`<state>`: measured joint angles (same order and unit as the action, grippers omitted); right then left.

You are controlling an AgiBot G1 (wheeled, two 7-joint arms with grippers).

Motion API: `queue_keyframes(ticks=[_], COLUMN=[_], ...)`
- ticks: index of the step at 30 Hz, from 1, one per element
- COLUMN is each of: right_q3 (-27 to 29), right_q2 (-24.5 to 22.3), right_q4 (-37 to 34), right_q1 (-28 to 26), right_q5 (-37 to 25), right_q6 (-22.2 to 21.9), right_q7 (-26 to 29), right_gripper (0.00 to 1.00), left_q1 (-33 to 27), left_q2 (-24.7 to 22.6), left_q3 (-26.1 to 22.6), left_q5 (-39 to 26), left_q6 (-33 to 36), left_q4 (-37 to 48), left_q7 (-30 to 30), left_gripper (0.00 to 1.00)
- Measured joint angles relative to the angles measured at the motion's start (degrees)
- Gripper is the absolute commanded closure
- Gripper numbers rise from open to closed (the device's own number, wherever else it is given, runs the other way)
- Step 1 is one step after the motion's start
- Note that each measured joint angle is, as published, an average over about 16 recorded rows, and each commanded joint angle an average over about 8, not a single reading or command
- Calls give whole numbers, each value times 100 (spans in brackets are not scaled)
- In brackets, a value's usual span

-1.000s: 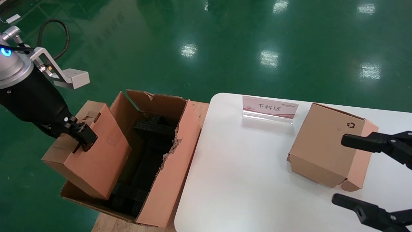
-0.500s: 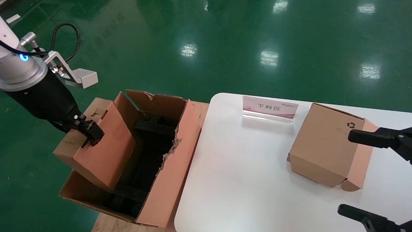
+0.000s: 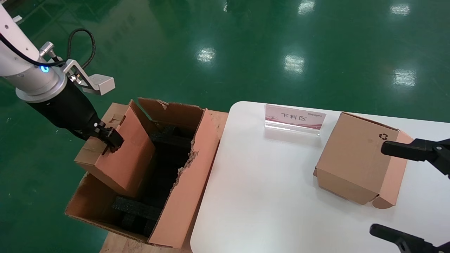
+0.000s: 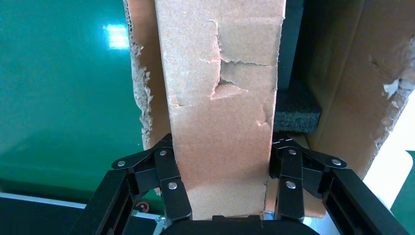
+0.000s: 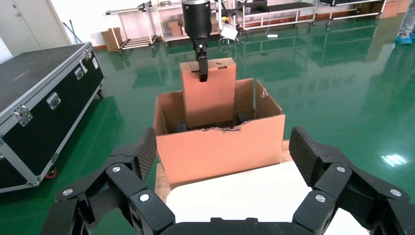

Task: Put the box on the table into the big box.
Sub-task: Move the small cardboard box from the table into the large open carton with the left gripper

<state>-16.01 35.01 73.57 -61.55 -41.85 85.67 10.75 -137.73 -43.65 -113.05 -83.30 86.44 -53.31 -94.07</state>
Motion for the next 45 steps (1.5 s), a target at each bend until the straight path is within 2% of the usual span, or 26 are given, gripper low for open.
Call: queue_keyframes(ticks=[19,45], right_q3=[0,0], right_q2=[0,0], right_q4=[0,0], right_q1=[0,0], right_q5=[0,0], right_q6=[0,0], right_q7=[0,0], right_gripper=[0,0], left_q1=[526,1092], left_q2=[121,189], left_q3=[-110,-313], left_q5=[-310,-731], left_q6=[-731,-1269], left_q4=[-56,-312], left_q7=[-226,-470], left_gripper=[100,100])
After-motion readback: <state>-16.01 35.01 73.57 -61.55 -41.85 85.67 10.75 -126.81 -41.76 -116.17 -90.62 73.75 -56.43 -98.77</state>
